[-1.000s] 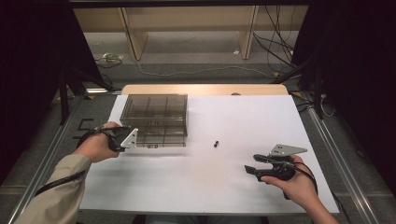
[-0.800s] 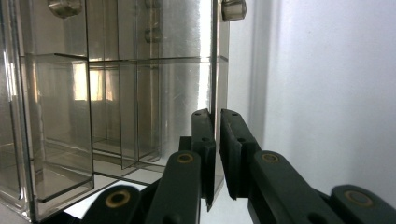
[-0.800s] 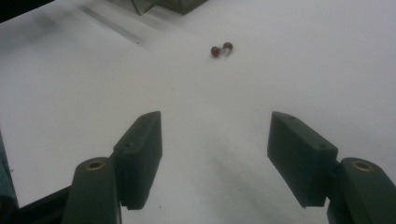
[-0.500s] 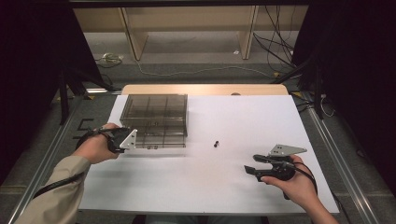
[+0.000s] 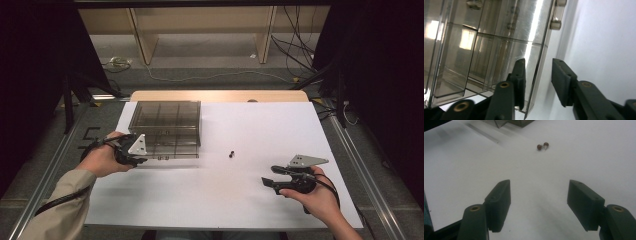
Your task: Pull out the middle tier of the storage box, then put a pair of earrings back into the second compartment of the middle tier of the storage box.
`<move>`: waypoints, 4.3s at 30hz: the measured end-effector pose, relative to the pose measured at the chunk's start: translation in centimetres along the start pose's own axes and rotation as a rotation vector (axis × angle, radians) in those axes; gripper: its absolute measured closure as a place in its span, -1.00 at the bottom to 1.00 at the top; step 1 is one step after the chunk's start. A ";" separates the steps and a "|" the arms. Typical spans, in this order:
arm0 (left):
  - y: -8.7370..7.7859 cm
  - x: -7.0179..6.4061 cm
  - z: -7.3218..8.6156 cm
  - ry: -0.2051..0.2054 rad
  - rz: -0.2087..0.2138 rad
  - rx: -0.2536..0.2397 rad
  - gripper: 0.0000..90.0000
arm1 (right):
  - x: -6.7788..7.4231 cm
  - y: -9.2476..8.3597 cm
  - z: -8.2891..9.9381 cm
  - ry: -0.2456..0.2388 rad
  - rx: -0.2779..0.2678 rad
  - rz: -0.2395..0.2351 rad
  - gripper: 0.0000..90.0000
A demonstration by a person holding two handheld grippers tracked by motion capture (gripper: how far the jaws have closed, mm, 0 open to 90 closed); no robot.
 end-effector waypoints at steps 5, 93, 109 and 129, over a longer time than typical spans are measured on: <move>-0.4 -0.4 -0.5 -0.085 -0.018 -0.015 -0.02 | 0.0 0.0 0.0 0.000 -0.001 0.000 -0.20; 2.1 -11.6 -4.7 -0.325 0.121 -0.221 -0.93 | 1.4 10.1 -5.1 -0.156 0.032 0.021 0.10; 2.1 -11.6 -4.7 -0.329 0.120 -0.229 -0.91 | 1.0 14.3 -5.8 -0.169 0.071 0.045 0.19; 2.0 -11.6 -4.8 -0.328 0.121 -0.233 -0.90 | 1.0 15.8 -5.9 -0.166 0.103 0.041 0.38</move>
Point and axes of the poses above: each handheld gripper's, and its own axes: y roughly forward along the jaws, z roughly out of its underside, x roughly to its left, the point moved 4 cm from there along y, roughly forward along the jaws, and after that the axes turned 1 degree about z, right-handed, at the moved point
